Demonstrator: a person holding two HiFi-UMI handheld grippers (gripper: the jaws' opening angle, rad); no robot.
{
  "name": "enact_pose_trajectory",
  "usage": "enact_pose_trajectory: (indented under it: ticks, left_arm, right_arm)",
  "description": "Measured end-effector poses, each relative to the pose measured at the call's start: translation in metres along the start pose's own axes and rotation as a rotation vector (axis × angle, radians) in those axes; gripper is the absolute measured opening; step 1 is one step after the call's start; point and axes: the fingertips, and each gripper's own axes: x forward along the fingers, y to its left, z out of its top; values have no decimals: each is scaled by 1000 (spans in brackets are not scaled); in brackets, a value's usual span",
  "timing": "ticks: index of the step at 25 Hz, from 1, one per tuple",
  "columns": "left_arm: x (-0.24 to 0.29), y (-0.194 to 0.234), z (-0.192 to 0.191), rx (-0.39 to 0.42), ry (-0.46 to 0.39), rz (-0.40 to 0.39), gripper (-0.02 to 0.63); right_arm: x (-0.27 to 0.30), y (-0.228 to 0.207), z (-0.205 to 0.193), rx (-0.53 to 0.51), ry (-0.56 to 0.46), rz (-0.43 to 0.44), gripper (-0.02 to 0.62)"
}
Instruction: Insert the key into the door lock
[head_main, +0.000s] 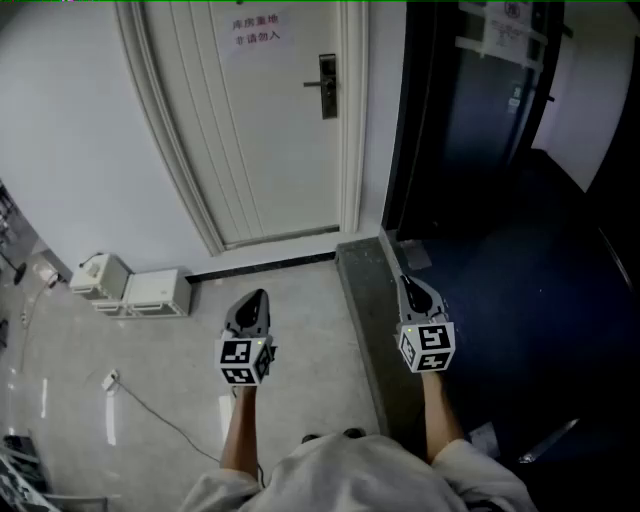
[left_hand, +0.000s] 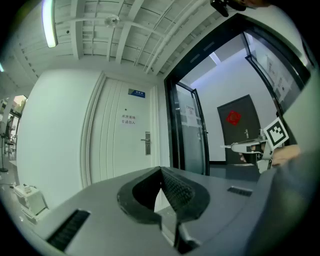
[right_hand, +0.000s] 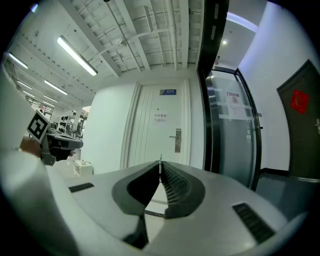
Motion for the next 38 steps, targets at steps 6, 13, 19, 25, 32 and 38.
enact_pose_trajectory:
  ticks: [6,13,19,25,32,38]
  left_arm:
    - [1,-1,-3,-1,1,3,17]
    - [5,-5,-4,-2,6,8,17]
    - [12,-15,-3,1,14,12,18]
    - [23,-28,-3,9,17,21,18]
    - [41,-33,-8,9,24,50,17]
    - [63,-30,-16,-1,41,54,17]
  right_arm:
    - [4,0,-4,1,6,11,29]
    - [6,-3,-6,10,9,23,29]
    - [9,-10,-6,11,8,38,29]
    - [14,-22,-11,20,9,56,29]
    - [31,-40,-23,29,18,76,29]
    - [55,-47,-29,40,32,87,29]
